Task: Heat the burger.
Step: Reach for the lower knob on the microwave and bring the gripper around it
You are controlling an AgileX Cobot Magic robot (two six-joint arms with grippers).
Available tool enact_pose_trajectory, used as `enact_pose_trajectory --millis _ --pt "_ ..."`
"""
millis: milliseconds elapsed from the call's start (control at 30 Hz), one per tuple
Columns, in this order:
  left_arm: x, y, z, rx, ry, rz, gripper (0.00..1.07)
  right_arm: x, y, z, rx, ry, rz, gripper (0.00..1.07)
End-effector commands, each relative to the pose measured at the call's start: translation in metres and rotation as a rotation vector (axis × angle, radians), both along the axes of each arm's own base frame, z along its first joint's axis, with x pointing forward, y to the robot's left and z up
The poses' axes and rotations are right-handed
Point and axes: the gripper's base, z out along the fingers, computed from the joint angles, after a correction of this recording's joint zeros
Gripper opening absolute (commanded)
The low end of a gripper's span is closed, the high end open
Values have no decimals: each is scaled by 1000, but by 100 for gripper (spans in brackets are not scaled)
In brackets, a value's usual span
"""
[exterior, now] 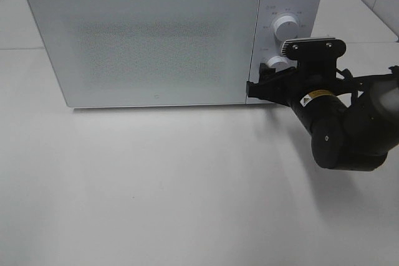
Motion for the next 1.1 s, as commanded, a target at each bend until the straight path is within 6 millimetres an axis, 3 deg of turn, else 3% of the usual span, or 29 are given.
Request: enact_pose_trajectory --millis 33,667,1100 --pt "-3 0 0 -4 -22 6 101 4 0 27 15 -251 -33 76" --pt "-3 0 0 -4 -22 6 101 -6 13 30 36 -248 -19 76" --pt "-3 0 0 -4 -22 6 101 -6 10 30 44 -243 -62 76"
